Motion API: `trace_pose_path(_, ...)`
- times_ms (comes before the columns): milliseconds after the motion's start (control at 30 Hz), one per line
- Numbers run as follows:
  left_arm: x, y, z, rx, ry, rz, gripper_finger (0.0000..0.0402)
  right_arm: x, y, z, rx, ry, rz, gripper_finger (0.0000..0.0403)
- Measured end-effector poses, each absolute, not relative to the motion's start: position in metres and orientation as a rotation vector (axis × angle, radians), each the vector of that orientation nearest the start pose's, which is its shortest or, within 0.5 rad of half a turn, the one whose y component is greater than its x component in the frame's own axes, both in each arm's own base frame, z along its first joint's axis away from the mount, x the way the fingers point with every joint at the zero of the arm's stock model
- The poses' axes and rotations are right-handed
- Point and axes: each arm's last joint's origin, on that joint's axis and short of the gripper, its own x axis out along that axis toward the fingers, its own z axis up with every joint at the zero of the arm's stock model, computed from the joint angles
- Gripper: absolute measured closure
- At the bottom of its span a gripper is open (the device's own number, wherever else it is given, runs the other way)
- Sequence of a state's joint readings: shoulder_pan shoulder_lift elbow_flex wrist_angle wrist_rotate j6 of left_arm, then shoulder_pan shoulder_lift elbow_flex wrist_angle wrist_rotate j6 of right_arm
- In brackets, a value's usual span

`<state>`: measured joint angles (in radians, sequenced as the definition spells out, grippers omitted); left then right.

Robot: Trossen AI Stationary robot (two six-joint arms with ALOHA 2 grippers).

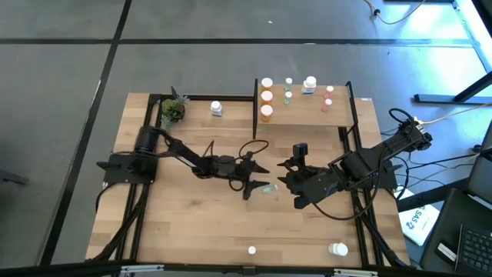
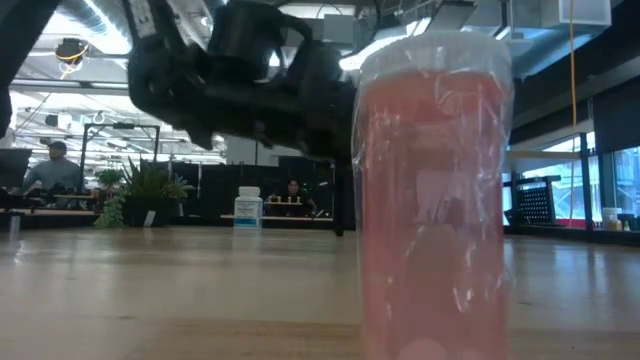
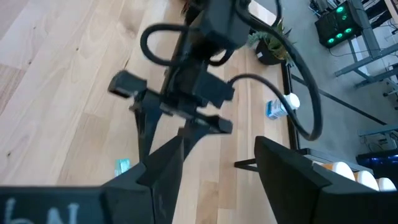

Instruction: Pick and place medicine bottles onto shelf by color

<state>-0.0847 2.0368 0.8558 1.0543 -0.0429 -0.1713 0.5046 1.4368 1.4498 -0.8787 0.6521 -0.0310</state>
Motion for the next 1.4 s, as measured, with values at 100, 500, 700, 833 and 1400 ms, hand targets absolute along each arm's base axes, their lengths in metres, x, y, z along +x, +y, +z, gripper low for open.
trace_pose_path(100, 0.368, -0.034, 0.132, -0.130, 0.182, -0.038, 0.0192, 0.260, 0.124, 0.359, -0.503, 0.727, -0.127, 0.0202)
trace_pose_path(500, 0.320, -0.073, 0.178, 0.041, 0.312, 0.050, 0.0195, 0.261, 0.124, 0.360, -0.493, 0.714, -0.128, 0.0202)
trace_pose_path(700, 0.305, -0.093, 0.185, 0.068, 0.354, 0.108, 0.0195, 0.262, 0.125, 0.361, -0.490, 0.709, -0.128, 0.0202)
trace_pose_path(833, 0.302, -0.102, 0.183, 0.091, 0.358, 0.136, 0.0195, 0.262, 0.125, 0.361, -0.486, 0.710, -0.122, 0.0202)
trace_pose_path(1400, 0.300, -0.103, 0.181, 0.080, 0.373, 0.159, 0.0195, 0.261, 0.110, 0.280, -0.239, 0.984, -0.003, 0.0202)
